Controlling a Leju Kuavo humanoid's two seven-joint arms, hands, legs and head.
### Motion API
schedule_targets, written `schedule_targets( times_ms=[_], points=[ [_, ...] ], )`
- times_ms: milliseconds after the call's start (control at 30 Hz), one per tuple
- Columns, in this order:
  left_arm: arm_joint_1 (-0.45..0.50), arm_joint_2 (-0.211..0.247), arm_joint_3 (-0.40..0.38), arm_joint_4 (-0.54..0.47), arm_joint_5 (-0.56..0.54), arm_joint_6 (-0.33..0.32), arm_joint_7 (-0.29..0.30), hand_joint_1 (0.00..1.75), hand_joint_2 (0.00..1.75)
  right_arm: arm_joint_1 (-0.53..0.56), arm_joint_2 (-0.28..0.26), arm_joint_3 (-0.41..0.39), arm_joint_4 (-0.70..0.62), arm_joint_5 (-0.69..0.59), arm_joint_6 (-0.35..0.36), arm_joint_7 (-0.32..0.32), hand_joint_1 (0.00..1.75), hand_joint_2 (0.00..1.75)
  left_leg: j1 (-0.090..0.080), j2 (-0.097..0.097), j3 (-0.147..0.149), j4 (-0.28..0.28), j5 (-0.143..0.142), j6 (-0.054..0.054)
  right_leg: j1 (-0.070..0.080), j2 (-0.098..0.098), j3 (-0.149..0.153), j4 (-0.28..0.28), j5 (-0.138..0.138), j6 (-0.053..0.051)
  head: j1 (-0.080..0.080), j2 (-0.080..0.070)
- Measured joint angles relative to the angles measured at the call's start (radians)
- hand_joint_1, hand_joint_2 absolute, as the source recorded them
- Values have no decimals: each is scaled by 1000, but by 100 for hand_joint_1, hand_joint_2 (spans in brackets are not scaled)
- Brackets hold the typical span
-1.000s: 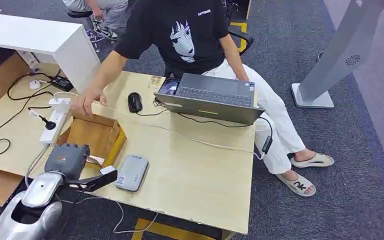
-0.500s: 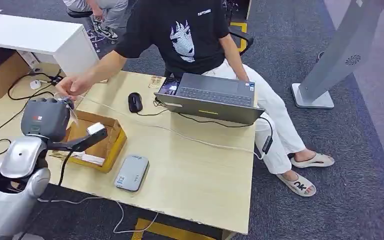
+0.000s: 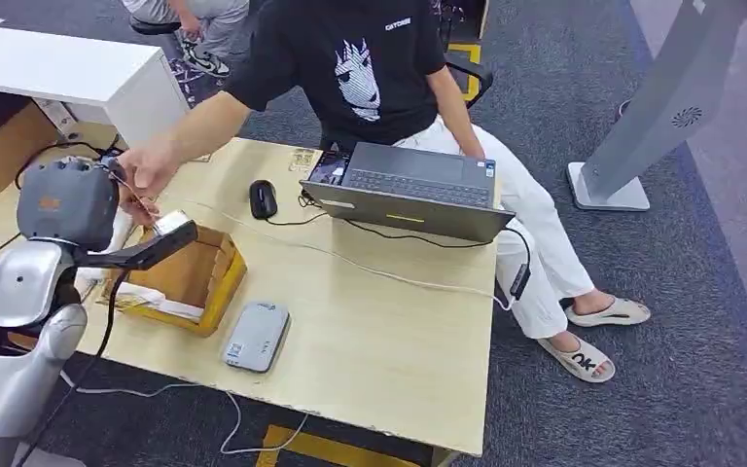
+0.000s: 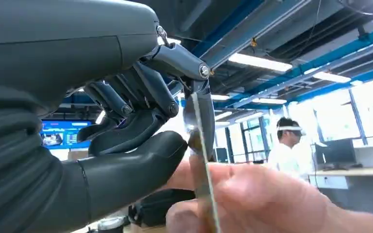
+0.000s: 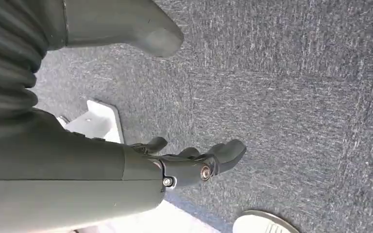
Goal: Pass the card to the sensor for recognition and then transmit it.
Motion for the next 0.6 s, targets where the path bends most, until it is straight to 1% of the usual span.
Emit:
schedule_targets(
  times_ms=[133,167,200,233,333,400,600],
  points=[
    [-31,0,6,9,13,6,0,175,175,1,3,-11,-5,19,5,10,0,175,0,0,0,0,0,0,0,0,0,0,0,0,0,0],
    [-38,0,8,13,18,8,1,152,175,2,3,-16,-5,21,6,10,0,175,0,0,0,0,0,0,0,0,0,0,0,0,0,0],
    [-44,0,11,16,24,11,2,10,175,2,3,-19,-5,24,6,9,0,175,0,0,0,0,0,0,0,0,0,0,0,0,0,0],
    [-49,0,14,19,31,14,2,0,175,2,3,-23,-5,30,6,9,0,175,0,0,0,0,0,0,0,0,0,0,0,0,0,0],
    [-53,-7,19,22,57,34,2,0,175,2,3,-27,-5,42,4,6,0,175,0,0,0,0,0,0,0,0,0,0,0,0,0,0],
    [-53,-20,20,22,72,46,2,0,175,2,3,-29,-5,50,2,3,0,175,0,0,0,0,0,0,0,0,0,0,0,0,0,0],
    [-49,-50,20,25,104,54,-1,0,175,3,3,-40,-3,55,-7,-6,0,175,0,0,0,0,0,0,0,0,0,0,0,0,0,0]
  ],
)
